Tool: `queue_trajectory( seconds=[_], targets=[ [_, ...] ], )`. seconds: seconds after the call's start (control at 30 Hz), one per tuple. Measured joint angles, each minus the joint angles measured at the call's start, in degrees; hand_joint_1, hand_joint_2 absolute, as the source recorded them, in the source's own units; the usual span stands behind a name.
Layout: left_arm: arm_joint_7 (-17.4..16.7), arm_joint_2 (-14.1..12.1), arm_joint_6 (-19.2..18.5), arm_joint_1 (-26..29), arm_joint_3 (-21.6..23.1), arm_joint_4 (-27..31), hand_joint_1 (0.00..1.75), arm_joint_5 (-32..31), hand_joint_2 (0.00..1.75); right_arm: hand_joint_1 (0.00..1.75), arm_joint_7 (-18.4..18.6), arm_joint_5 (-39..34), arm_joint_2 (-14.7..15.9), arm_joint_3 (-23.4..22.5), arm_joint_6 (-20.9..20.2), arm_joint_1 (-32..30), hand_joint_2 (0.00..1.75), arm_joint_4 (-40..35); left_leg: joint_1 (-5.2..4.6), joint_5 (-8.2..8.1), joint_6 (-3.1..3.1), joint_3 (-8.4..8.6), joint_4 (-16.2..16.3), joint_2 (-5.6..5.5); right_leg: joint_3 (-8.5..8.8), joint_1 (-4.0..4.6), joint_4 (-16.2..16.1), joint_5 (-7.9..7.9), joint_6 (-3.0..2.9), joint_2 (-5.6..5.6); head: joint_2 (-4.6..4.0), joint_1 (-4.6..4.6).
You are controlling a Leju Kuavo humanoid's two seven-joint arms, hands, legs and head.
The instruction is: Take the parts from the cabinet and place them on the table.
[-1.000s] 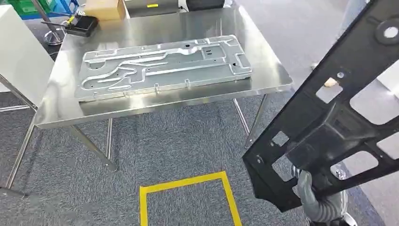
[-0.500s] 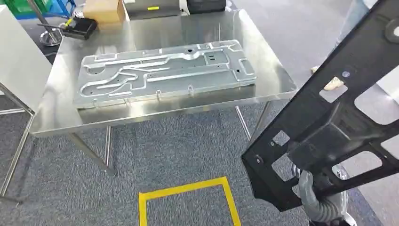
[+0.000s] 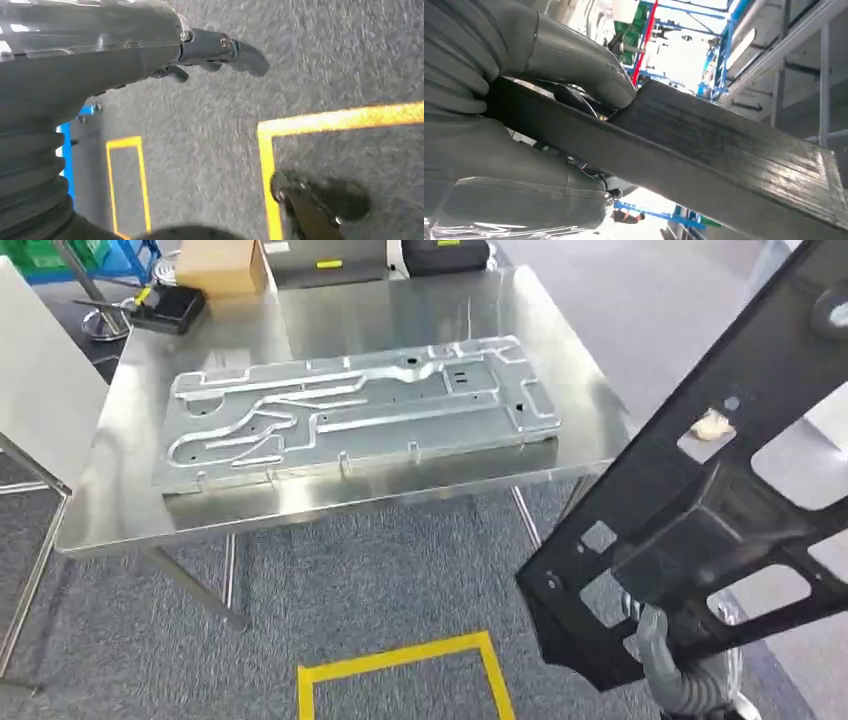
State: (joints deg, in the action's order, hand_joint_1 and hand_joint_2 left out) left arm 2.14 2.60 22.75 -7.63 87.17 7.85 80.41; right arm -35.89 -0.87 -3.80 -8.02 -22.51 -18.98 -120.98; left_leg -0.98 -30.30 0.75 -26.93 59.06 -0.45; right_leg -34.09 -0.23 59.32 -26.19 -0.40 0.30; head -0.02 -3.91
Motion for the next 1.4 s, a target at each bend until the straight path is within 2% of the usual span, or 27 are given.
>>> queue_trajectory(
  seconds=[0.07, 0.17, 0.2, 0.23, 0.27, 0.37, 0.4, 0.5, 0.57, 0.67, 0.7, 0.73, 0.77, 0.83, 0.87, 0.9, 0.97, 1.0, 1.03, 1.07, 1.13, 1.17, 1.2, 1.23, 1.27, 1.37, 1.4],
  targets=[
    [0.1, -0.1, 0.0, -0.2, 0.0, 0.0, 0.00, 0.0, 1.75, 1.75, -0.1, 0.0, 0.0, 0.0, 0.0, 0.1, 1.75, 0.0, 0.16, -1.11, -0.90, -1.53, 3.5, 0.12, 1.42, -0.35, -0.7, -0.39, -0.34, -0.16, 0.00, -0.02],
    [0.1, -0.1, -0.1, -0.2, 0.0, 0.0, 0.00, 0.0, 1.75, 1.75, -0.1, 0.0, 0.0, 0.0, 0.1, 0.0, 1.75, 0.0, 1.04, -5.53, -1.75, -9.22, 14.7, 0.13, 2.27, -0.55, -0.7, -1.36, -0.49, -0.19, 0.00, -0.02],
    [-0.1, -0.1, -0.2, 0.0, 0.0, 0.0, 0.00, 0.0, 1.75, 1.75, -0.1, 0.1, 0.0, 0.0, 0.1, -0.1, 1.75, 0.0, 1.25, -6.24, -1.86, -11.23, 16.5, 0.14, 2.70, -0.65, -0.7, -1.78, -0.37, -0.11, 0.00, -0.02],
    [-0.1, -0.1, -0.2, 0.1, 0.0, 0.0, 0.00, 0.0, 1.75, 1.75, -0.1, 0.2, 0.0, 0.0, 0.1, -0.1, 1.75, 0.0, 1.42, -5.41, -2.03, -12.03, 16.0, 0.14, 3.30, -0.80, -0.7, -2.24, -0.21, -0.02, 0.00, -0.02],
    [-0.1, -0.1, -0.2, 0.2, 0.0, 0.0, 0.00, 0.0, 1.75, 1.75, 0.0, 0.3, 0.0, 0.0, 0.0, -0.2, 1.75, 0.0, 1.56, -3.09, -2.14, -11.67, 13.2, 0.14, 4.07, -0.98, -0.7, -2.79, 0.04, 0.02, 0.00, -0.02],
    [0.0, -0.2, -0.2, 0.3, 0.0, 0.0, 0.00, 0.0, 1.75, 1.75, 0.1, 0.5, 0.0, 0.0, -0.2, -0.1, 1.75, 0.0, 1.75, 6.82, -2.03, -9.14, 1.1, 0.49, 5.84, -1.28, -0.8, -4.42, 0.99, -0.15, 0.00, 0.00],
    [0.0, -0.2, -0.2, 0.3, 0.0, 0.0, 0.00, -0.1, 1.75, 1.75, 0.2, 0.6, 0.0, 0.1, -0.3, -0.2, 1.75, 0.0, 1.41, 4.37, -1.50, -9.32, 0.8, 0.53, 5.98, -1.18, -0.7, -4.70, 1.39, 0.02, 0.00, -0.02],
    [0.1, -0.2, -0.2, 0.4, 0.0, 0.0, 0.00, 0.0, 1.75, 1.75, 0.5, 0.9, 0.2, 0.5, -1.0, -0.2, 1.75, 0.1, 1.37, 5.27, 0.09, -8.19, 0.2, 0.28, 6.92, -1.06, -1.0, -4.40, 2.76, -0.01, 0.00, 0.00],
    [0.3, -0.2, -0.2, 0.3, 0.0, 0.0, 0.00, 0.0, 1.75, 1.75, 1.2, 1.1, 0.7, 0.9, -1.0, 0.7, 1.75, 0.3, 1.45, 5.10, 0.81, -6.85, -0.4, 0.20, 6.13, -1.29, 1.7, -4.72, 3.02, -0.12, 0.00, 0.00],
    [0.3, -0.1, -0.6, 0.1, 0.0, 0.0, 0.00, 0.0, 1.75, 1.75, 2.7, 2.6, 2.7, 1.1, -0.4, 3.0, 1.75, 1.1, 1.05, 4.51, 1.63, -6.34, -0.4, 0.18, -1.88, -1.05, 13.7, -9.98, 2.99, -0.15, 0.00, 0.00],
    [0.3, -0.1, -0.7, 0.1, 0.0, 0.0, 0.00, 0.0, 1.75, 1.75, 3.4, 3.0, 3.5, 1.1, -0.1, 4.3, 1.75, 1.6, 0.81, 4.26, 1.75, -6.12, -0.4, 0.18, -3.96, -1.01, 16.0, -11.28, 2.95, -0.15, 0.00, 0.00],
    [0.4, -0.1, -0.9, 0.1, 0.0, 0.0, 0.00, 0.0, 1.75, 1.75, 4.2, 3.0, 4.5, 1.1, 0.1, 6.2, 1.75, 2.4, 0.55, 3.99, 1.86, -5.78, -0.4, 0.18, -5.00, -0.97, 16.0, -10.83, 2.91, -0.16, 0.00, 0.00],
    [0.4, 0.0, -0.9, 0.0, 0.0, 0.0, 0.00, 0.0, 1.75, 1.75, 4.8, 3.0, 5.5, 1.0, 0.1, 7.9, 1.75, 3.1, 0.30, 3.71, 1.95, -5.35, -0.4, 0.18, -4.82, -0.80, 13.9, -8.90, 2.52, -0.16, 0.00, 0.00],
    [0.5, 0.1, -1.0, -0.1, 0.0, 0.0, 0.00, 0.0, 1.75, 1.75, 5.5, 2.8, 7.2, 0.6, 0.1, 10.0, 1.75, 4.0, -0.18, 3.04, 2.17, -4.18, -0.4, 0.04, -1.82, 0.04, 4.6, -1.29, 1.06, -0.14, 0.00, 0.00],
    [0.6, 0.2, -1.0, -0.1, 0.0, 0.0, 0.00, 0.0, 1.75, 1.75, 5.6, 2.8, 7.7, 0.5, 0.1, 10.8, 1.75, 4.2, -0.15, 2.71, 2.18, -4.00, -0.5, -0.08, -0.73, 0.68, 0.4, 1.14, -0.22, -0.16, 0.00, 0.00],
    [0.6, 0.5, -1.1, -0.1, 0.0, 0.0, 0.00, 0.0, 1.75, 1.75, 5.6, 2.8, 8.1, 0.5, 0.1, 11.4, 1.75, 4.5, -0.48, 2.61, 1.92, -3.80, -0.5, -0.12, -1.15, 0.81, 0.7, -0.93, -0.54, -0.33, 0.00, 0.00],
    [0.8, 0.4, -1.1, -0.1, 0.0, 0.0, 0.00, 0.0, 1.75, 1.75, 5.7, 4.9, 9.1, 0.5, 1.6, 12.2, 1.75, 4.8, -0.14, 2.68, 1.34, -3.74, -0.7, -0.21, -0.91, 1.07, -0.5, 1.02, -0.74, -0.06, 0.00, 0.04],
    [1.2, 0.4, -1.2, 0.0, 0.0, 0.0, 0.00, 0.0, 1.75, 1.75, 5.9, 9.0, 10.2, 0.5, 4.0, 13.3, 1.75, 5.3, -0.28, 3.34, 0.93, -3.72, -0.1, -0.10, -0.49, 1.10, -1.0, 1.06, -0.86, -0.03, 0.00, 0.04],
    [1.6, 0.4, -1.1, -0.2, 0.0, 0.0, 0.00, 0.0, 1.75, 1.75, 6.4, 14.0, 11.8, 0.5, 7.1, 15.3, 1.75, 6.1, -0.63, 3.11, 0.81, -3.71, 0.2, -0.06, 0.32, 0.18, -1.7, 1.44, -0.81, 0.15, 0.00, 0.00],
    [1.9, 0.3, -0.9, -0.4, 0.0, 0.0, 0.00, 0.0, 1.75, 1.75, 7.3, 20.3, 14.2, 0.5, 10.7, 18.4, 1.75, 7.8, -0.49, 2.16, 0.59, -4.12, 1.5, -0.10, 0.88, 0.02, -2.2, 1.58, -0.74, 0.07, 0.00, 0.04],
    [2.3, 0.4, -0.6, -1.0, -0.1, 0.1, 0.00, 0.0, 1.75, 1.75, 9.9, 31.3, 19.9, 1.2, 14.8, 26.2, 1.75, 13.2, 0.11, -1.36, -0.30, -7.94, 8.3, -0.06, 0.82, -0.27, -2.2, 1.66, -0.84, 0.15, 0.00, -0.02],
    [2.4, 0.3, -0.7, -1.3, -0.1, 0.1, 0.00, 0.0, 1.75, 1.75, 11.3, 34.1, 22.7, 2.1, 14.2, 30.9, 1.75, 17.0, 0.60, -3.10, -0.71, -10.49, 12.6, -0.06, 0.76, -0.31, -2.2, 1.68, -0.81, 0.23, 0.00, 0.00],
    [2.6, 0.3, -1.1, -1.5, -0.1, 0.1, 0.00, 0.0, 1.75, 1.75, 12.9, 37.2, 25.2, 3.5, 14.0, 35.9, 1.75, 21.5, 1.03, -4.16, -1.02, -12.84, 16.2, -0.03, 0.66, -0.40, -2.1, 1.70, -0.67, 0.23, 0.00, 0.00],
    [2.8, 0.3, -1.5, -1.5, -0.1, 0.1, 0.00, 0.0, 1.75, 1.75, 14.5, 40.6, 26.8, 5.3, 14.4, 40.4, 1.75, 25.8, 1.35, -3.73, -1.38, -13.86, 17.0, -0.01, 0.64, -0.55, -2.1, 1.73, -0.51, 0.22, 0.00, -0.02],
    [2.9, 0.3, -1.8, -1.5, -0.1, 0.1, 0.00, 0.0, 1.75, 1.75, 16.4, 43.9, 27.9, 7.3, 15.2, 45.1, 1.75, 30.4, 1.67, -2.05, -1.77, -13.58, 15.2, 0.01, 0.65, -0.76, -2.0, 1.72, -0.24, 0.22, 0.00, 0.00],
    [3.2, 0.3, -2.8, -1.8, -0.1, 0.1, 0.00, 0.0, 1.75, 1.75, 19.9, 52.8, 31.8, 14.2, 19.3, 58.3, 1.75, 45.5, 2.36, 6.57, -2.63, -7.90, 0.7, 0.32, 0.68, -1.43, -1.3, 1.25, 1.11, -0.31, 0.00, 0.00],
    [3.2, 0.4, -3.1, -1.9, -0.1, 0.1, 0.00, 0.0, 1.75, 1.75, 19.9, 53.8, 32.9, 15.8, 20.6, 61.3, 1.75, 49.3, 1.89, 4.53, -2.27, -8.09, -0.2, 0.19, 0.50, -1.42, -1.0, 1.14, 1.56, -0.58, 0.00, 0.00]
  ],
)
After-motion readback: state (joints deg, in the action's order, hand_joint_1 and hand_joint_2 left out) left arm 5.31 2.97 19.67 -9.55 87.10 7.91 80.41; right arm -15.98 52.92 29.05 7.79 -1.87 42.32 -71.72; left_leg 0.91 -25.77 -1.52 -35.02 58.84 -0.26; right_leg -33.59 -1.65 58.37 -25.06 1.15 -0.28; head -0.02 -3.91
